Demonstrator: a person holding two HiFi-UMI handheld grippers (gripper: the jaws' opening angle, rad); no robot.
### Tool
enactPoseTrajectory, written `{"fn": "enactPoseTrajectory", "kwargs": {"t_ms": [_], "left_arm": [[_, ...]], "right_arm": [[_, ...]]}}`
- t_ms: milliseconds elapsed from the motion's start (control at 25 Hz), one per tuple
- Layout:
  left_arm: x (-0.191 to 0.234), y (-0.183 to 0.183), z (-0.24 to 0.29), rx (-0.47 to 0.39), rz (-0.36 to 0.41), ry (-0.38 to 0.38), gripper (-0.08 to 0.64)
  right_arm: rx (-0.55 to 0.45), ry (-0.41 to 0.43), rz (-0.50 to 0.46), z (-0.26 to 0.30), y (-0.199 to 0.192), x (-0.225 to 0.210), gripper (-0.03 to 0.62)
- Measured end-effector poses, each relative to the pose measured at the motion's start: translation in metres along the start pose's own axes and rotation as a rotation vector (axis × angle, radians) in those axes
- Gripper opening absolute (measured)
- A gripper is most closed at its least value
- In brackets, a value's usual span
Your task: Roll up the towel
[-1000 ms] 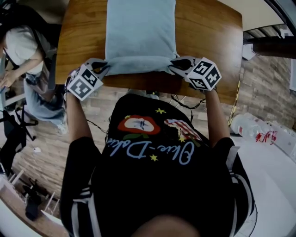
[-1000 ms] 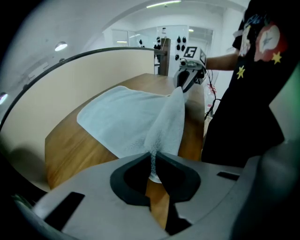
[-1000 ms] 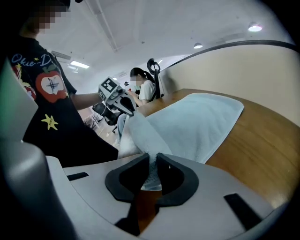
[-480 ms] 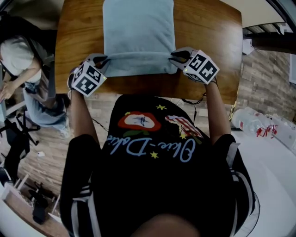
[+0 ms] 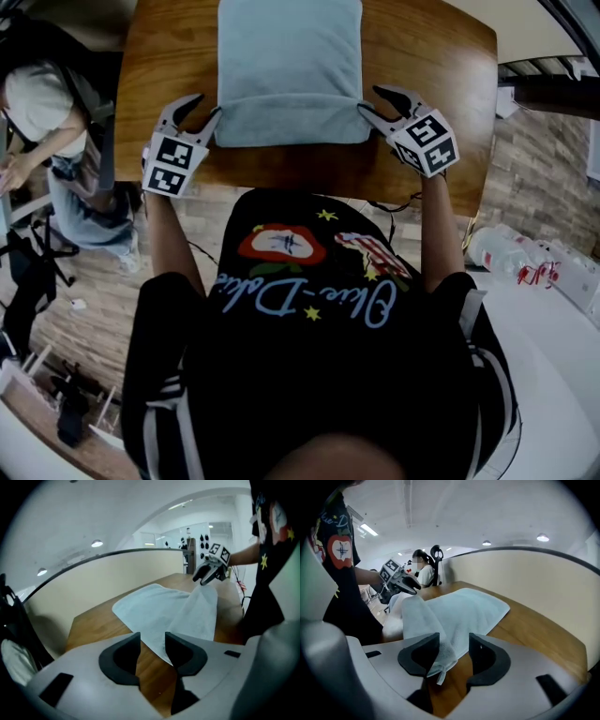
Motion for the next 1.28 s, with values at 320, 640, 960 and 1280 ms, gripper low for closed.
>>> {"fn": "enactPoseTrajectory", "kwargs": {"t_ms": [320,640,960,1280], "left_arm": [[-0.041,-0.009,-0.026,0.032,0.269,0.057,0.158],[-0.09,-0.037,0.001,0.21,0.582,0.091,0.161],[-0.086,-0.04,0.01,0.214,0.596,0.073,0.075],[-0.088,-0.052,-0.009,0.206,0.53,-0.03,0.044]], "right_arm": [[-0.019,-0.026,-0.245,-0.022,0.004,0.042,0.179],[0.246,-0.01,-0.65,0.011,-0.029,0.087,0.179],[0.289,-0.003,-0.635,0.033,-0.039,0.081,0.082],[0.246,0.132,-0.493,0.014,-0.045,0.086,0.021]]}}
Point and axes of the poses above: the fingertips, and each gripper's own axes: z forward along the fingers, x to its left, y out of its top, the point moved 7 cm from there along -z, backward along the fingers, and after that the axes turned 13 degrees about x, right-handed, at the moved point
